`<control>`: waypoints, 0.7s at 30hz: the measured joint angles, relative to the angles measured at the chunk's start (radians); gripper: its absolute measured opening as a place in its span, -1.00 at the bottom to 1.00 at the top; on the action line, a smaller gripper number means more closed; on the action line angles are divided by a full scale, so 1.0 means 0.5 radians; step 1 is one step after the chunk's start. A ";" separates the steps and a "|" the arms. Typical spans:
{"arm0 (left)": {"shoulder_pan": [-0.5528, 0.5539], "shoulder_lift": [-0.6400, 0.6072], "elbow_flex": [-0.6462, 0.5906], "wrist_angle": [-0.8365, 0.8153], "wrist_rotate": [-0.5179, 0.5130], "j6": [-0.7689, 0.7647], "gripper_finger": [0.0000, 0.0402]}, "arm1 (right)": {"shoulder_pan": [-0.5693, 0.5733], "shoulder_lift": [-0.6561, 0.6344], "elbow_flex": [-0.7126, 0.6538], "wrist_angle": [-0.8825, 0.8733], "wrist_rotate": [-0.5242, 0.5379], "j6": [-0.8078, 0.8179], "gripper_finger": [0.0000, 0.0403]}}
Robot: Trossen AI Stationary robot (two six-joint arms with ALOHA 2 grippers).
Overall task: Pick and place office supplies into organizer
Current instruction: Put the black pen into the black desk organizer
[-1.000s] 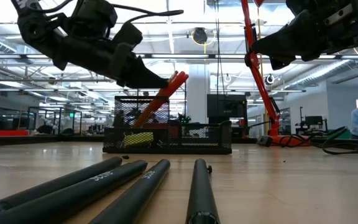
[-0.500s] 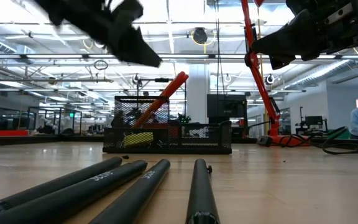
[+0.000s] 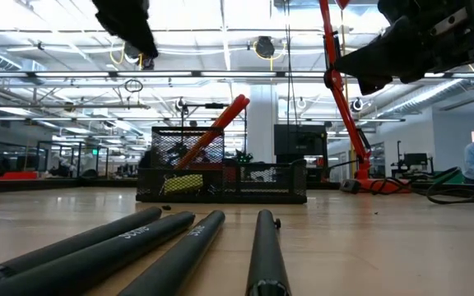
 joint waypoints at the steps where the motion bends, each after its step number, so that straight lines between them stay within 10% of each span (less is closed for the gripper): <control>1: -0.063 0.066 0.002 0.089 0.011 0.038 -0.16 | 0.000 0.001 0.000 0.001 0.000 0.000 -0.98; 21: -0.283 0.819 0.002 0.855 0.069 0.135 -0.16 | 0.000 0.001 0.000 0.066 0.000 0.022 -0.98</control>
